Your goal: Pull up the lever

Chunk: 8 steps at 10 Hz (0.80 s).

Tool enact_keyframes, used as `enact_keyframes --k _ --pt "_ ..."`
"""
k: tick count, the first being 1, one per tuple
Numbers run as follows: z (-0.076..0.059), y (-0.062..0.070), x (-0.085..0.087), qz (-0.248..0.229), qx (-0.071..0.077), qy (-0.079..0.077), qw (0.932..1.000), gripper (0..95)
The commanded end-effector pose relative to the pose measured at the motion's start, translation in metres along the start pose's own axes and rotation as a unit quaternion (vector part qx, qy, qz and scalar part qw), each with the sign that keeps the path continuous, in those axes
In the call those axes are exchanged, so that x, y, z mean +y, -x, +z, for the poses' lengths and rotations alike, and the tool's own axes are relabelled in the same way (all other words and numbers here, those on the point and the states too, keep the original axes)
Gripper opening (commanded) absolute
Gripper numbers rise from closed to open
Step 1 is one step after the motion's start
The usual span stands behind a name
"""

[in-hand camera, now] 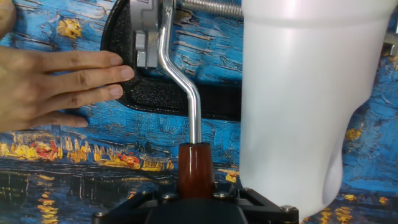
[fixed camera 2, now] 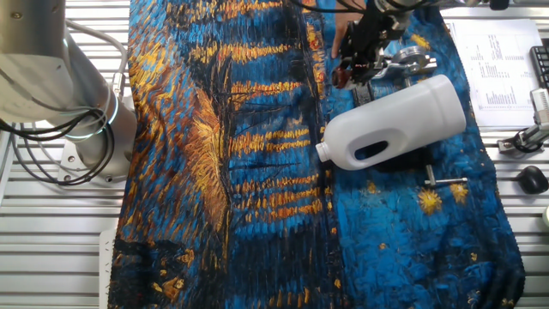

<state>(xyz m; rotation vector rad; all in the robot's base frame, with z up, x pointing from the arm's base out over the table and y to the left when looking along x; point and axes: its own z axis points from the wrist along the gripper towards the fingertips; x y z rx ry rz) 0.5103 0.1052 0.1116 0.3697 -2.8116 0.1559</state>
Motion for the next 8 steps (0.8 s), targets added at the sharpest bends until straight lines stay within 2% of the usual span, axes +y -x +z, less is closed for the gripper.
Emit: enact_keyframes --k 1,3,8 --pt "-0.008 0.006 0.002 0.000 0.009 0.002 1.0000 0.0" --pt "-0.013 0.007 -0.001 -0.007 0.033 -0.002 0.9994 0.0" --pt "-0.026 0.009 -0.004 0.000 0.042 0.007 0.9991 0.0"
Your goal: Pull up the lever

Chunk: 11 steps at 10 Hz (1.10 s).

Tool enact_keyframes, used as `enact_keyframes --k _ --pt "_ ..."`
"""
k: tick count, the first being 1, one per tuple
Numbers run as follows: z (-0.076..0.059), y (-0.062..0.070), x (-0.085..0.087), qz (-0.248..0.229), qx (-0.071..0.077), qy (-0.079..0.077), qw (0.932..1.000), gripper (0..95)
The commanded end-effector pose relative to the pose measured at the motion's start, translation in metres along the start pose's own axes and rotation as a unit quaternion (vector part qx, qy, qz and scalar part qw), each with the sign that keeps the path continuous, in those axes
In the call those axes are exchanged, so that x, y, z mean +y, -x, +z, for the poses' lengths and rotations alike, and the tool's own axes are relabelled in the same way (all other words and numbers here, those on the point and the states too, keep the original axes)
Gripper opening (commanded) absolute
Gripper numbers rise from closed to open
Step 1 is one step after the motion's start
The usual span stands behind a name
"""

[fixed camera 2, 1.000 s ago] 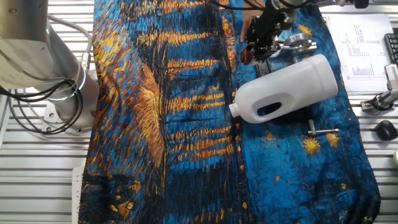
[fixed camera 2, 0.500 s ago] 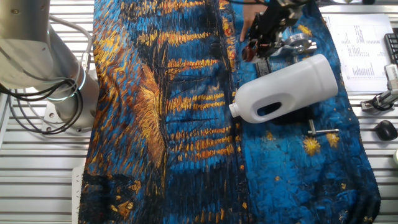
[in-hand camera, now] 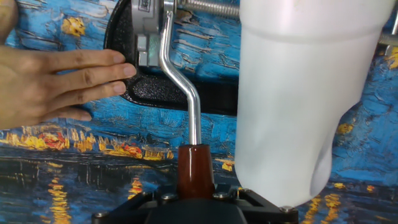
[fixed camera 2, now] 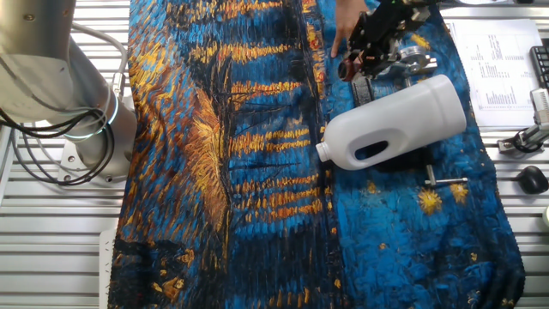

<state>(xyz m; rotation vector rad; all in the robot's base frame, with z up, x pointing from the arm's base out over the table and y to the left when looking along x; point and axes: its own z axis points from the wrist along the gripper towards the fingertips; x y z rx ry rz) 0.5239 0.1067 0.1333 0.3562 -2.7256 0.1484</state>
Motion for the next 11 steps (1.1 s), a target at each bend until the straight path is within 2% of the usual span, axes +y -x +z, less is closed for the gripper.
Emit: enact_keyframes --k 1,3,6,11 --pt "-0.007 0.005 0.000 0.002 0.006 0.002 1.0000 0.0" --pt "-0.014 0.007 -0.002 -0.001 0.010 0.003 0.9999 0.0" --pt "-0.029 0.010 -0.005 -0.001 0.029 0.009 0.9995 0.0" --pt "-0.046 0.013 -0.006 0.002 0.042 0.014 0.9990 0.0"
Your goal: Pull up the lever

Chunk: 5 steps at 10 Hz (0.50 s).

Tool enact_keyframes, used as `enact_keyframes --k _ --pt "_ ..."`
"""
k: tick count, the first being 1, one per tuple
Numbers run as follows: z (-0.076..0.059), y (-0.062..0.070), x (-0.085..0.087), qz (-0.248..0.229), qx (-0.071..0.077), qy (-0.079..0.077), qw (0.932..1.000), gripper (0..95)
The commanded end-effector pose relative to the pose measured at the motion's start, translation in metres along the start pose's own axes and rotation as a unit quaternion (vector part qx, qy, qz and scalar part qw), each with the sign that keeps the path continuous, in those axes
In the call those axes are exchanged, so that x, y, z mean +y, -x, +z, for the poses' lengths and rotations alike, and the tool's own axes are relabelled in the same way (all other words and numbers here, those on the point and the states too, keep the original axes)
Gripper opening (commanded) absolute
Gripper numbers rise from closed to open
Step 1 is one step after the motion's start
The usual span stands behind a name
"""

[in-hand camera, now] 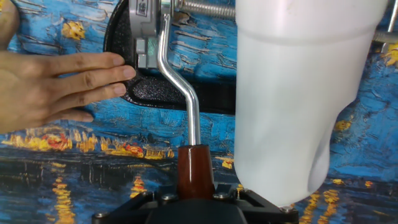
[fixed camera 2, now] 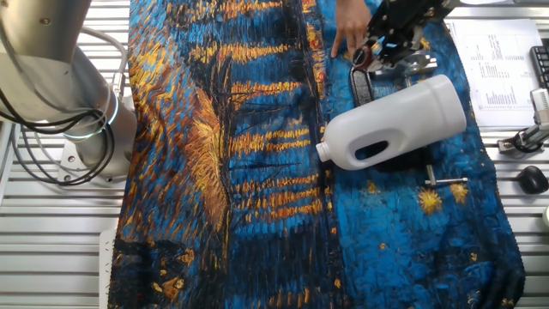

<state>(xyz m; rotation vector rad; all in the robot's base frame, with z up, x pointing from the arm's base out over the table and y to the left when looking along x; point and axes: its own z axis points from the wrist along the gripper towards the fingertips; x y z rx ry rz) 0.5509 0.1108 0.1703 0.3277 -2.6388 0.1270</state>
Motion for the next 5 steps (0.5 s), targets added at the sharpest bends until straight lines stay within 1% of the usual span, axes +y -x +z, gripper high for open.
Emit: enact_keyframes --k 1,2,4,5 --pt "-0.0040 0.0023 -0.0016 -0.001 -0.002 0.001 1.0000 0.0" --pt "-0.0080 0.0021 -0.0028 -0.001 -0.006 0.002 1.0000 0.0" --pt "-0.0094 0.0025 -0.0022 0.006 -0.011 0.009 0.9999 0.0" --pt "-0.0105 0.0029 -0.0015 0.005 -0.011 0.008 0.9999 0.0"
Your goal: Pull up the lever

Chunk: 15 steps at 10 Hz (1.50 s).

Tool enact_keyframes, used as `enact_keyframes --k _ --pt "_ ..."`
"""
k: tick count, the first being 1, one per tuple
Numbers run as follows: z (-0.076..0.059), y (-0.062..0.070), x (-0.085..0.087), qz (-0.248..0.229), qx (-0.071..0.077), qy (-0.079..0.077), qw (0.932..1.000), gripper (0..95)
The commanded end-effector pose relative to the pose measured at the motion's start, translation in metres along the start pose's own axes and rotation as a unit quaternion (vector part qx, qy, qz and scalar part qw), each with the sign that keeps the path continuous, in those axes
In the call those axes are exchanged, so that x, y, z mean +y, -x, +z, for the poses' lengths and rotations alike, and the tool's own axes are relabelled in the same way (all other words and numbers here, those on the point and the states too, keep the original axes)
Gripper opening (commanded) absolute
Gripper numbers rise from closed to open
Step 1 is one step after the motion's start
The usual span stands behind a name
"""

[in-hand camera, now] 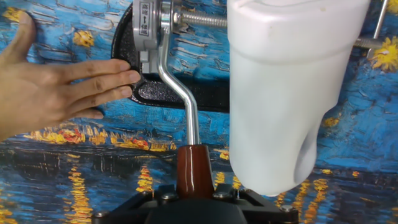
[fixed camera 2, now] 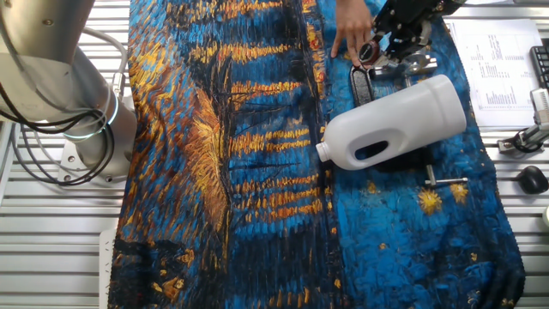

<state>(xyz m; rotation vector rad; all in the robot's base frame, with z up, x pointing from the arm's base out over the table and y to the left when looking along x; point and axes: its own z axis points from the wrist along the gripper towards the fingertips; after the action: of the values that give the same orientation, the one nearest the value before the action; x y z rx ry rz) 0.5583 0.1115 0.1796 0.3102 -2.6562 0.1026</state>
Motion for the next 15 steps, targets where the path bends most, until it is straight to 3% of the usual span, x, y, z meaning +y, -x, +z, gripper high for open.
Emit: enact_keyframes --k 1,7,10,11,15 --pt "-0.0001 0.0010 0.0005 0.000 -0.004 -0.001 1.0000 0.0" --pt "-0.0035 0.0019 0.0001 -0.002 -0.013 -0.003 0.9999 0.0" --pt "-0.0033 0.0017 -0.0001 -0.008 -0.015 0.001 0.9998 57.0" --pt "-0.0029 0.0017 -0.0004 -0.012 -0.029 0.000 0.9995 76.0" --pt "-0.0035 -0.0037 -0.0010 -0.014 -0.032 0.000 0.9994 76.0"
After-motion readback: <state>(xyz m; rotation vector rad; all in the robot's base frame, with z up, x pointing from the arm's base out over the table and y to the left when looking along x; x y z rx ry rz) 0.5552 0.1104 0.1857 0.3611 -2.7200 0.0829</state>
